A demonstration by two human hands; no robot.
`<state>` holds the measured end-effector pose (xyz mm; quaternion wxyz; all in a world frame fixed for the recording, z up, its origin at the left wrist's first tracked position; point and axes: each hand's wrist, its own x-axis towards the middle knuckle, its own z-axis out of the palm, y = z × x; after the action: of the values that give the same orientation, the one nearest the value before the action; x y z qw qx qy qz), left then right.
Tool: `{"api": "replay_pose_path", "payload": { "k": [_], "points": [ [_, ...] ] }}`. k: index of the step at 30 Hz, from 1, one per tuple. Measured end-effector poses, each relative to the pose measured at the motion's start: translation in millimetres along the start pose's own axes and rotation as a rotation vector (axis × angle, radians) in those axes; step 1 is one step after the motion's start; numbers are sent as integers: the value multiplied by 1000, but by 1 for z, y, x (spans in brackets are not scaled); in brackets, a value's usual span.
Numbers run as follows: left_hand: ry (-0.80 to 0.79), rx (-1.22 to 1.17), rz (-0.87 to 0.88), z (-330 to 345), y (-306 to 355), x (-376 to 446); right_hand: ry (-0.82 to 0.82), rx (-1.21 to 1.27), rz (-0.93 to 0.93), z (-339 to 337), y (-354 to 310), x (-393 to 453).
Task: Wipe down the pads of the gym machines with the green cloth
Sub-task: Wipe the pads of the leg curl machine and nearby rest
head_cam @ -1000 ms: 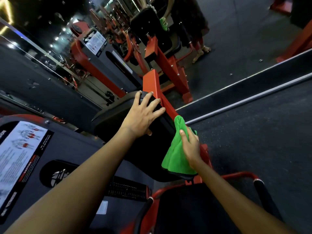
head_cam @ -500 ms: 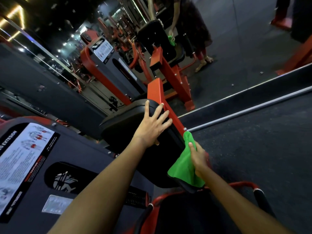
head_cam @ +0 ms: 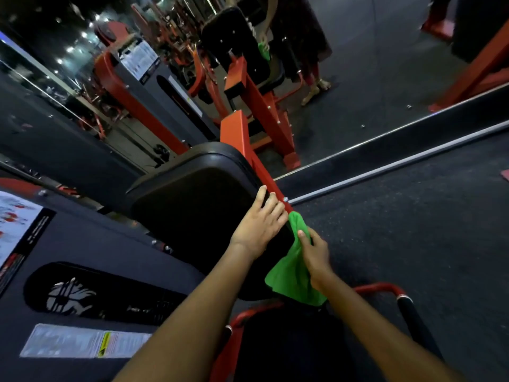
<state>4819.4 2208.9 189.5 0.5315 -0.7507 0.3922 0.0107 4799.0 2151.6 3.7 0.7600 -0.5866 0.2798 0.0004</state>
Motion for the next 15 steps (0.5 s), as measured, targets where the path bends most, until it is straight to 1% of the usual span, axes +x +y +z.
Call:
{"api": "replay_pose_path", "payload": {
  "k": [2, 4, 8, 9, 15],
  "points": [
    [19, 9, -5, 2, 1, 0, -13, 40, -29, -2, -2, -8],
    [37, 3, -11, 4, 1, 0, 27, 17, -21, -8, 12, -11],
    [45, 6, -20, 7, 2, 1, 26, 111, 242, -23, 43, -8],
    [50, 3, -21, 8, 3, 1, 24, 134, 267, -25, 44, -7],
    [43, 7, -37, 7, 4, 1, 103, 111, 274, -21, 31, -8]
  ]
}}
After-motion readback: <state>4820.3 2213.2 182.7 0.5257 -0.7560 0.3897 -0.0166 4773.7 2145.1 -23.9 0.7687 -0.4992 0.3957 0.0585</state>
